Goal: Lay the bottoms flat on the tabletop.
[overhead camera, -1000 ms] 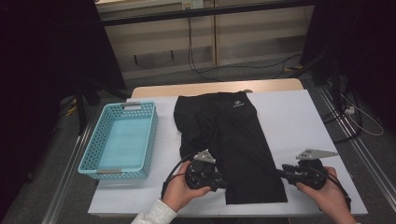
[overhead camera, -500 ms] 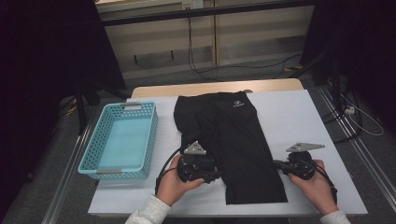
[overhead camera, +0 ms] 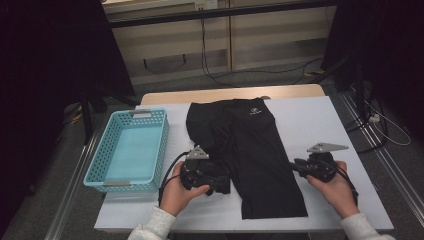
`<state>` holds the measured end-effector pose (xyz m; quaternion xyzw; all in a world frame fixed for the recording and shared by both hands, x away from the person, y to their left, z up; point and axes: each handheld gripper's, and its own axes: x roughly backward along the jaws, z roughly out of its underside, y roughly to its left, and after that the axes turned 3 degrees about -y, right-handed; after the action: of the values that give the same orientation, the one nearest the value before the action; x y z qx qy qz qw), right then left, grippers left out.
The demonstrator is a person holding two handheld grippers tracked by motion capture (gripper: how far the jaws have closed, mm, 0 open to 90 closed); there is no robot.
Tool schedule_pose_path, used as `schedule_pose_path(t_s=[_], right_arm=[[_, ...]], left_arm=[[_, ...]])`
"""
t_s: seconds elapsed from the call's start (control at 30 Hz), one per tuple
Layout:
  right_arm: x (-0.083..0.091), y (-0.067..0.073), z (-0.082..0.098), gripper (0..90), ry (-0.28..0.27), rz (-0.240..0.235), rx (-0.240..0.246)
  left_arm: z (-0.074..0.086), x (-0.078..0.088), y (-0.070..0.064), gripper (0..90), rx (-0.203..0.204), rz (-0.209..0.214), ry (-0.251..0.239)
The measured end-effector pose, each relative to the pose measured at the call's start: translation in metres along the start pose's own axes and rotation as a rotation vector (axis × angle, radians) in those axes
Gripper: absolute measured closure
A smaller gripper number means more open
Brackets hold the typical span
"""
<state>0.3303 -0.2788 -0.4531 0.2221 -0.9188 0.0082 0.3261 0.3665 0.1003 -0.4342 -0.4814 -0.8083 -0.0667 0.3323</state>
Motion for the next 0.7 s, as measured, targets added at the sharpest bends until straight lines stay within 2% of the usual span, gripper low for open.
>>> schedule_pose_path(t_s=[0.13, 0.23, 0.3, 0.33, 0.37, 0.4, 0.47, 0.53, 0.57, 0.7], right_arm=[[-0.029, -0.009, -0.024, 64.5, -0.014, 0.041, -0.001], [-0.049, -0.016, -0.039, 64.1, -0.009, 0.079, -0.014], [-0.063, -0.018, -0.043, 63.6, 0.036, 0.066, -0.043], [-0.068, -0.018, -0.043, 66.5, 0.061, 0.072, -0.043], [-0.070, -0.017, -0.044, 71.5, 0.050, 0.092, -0.040], [-0.071, -0.018, -0.045, 73.4, 0.049, 0.093, -0.057], [-0.071, -0.019, -0.044, 89.9, 0.052, 0.085, -0.051], [-0.070, -0.020, -0.043, 90.0, 0.058, 0.052, -0.075], [-0.067, -0.020, -0.043, 90.0, 0.067, 0.056, -0.055], [-0.058, -0.027, -0.037, 90.0, 0.068, 0.046, -0.083]], left_arm=[[0.000, 0.004, 0.006, 25.7, 0.008, -0.039, -0.016], [-0.001, 0.007, 0.008, 25.7, 0.009, -0.051, -0.031], [-0.001, 0.008, 0.009, 25.7, 0.006, -0.052, -0.031], [-0.001, 0.008, 0.009, 25.8, 0.007, -0.054, -0.033], [-0.001, 0.008, 0.009, 25.8, 0.007, -0.057, -0.035], [-0.001, 0.009, 0.009, 26.1, 0.004, -0.061, -0.038], [-0.001, 0.009, 0.009, 26.1, 0.002, -0.066, -0.035], [-0.001, 0.009, 0.008, 26.2, -0.005, -0.066, -0.036], [-0.001, 0.009, 0.008, 26.3, -0.007, -0.063, -0.036], [-0.002, 0.008, 0.007, 26.4, -0.010, -0.062, -0.041]])
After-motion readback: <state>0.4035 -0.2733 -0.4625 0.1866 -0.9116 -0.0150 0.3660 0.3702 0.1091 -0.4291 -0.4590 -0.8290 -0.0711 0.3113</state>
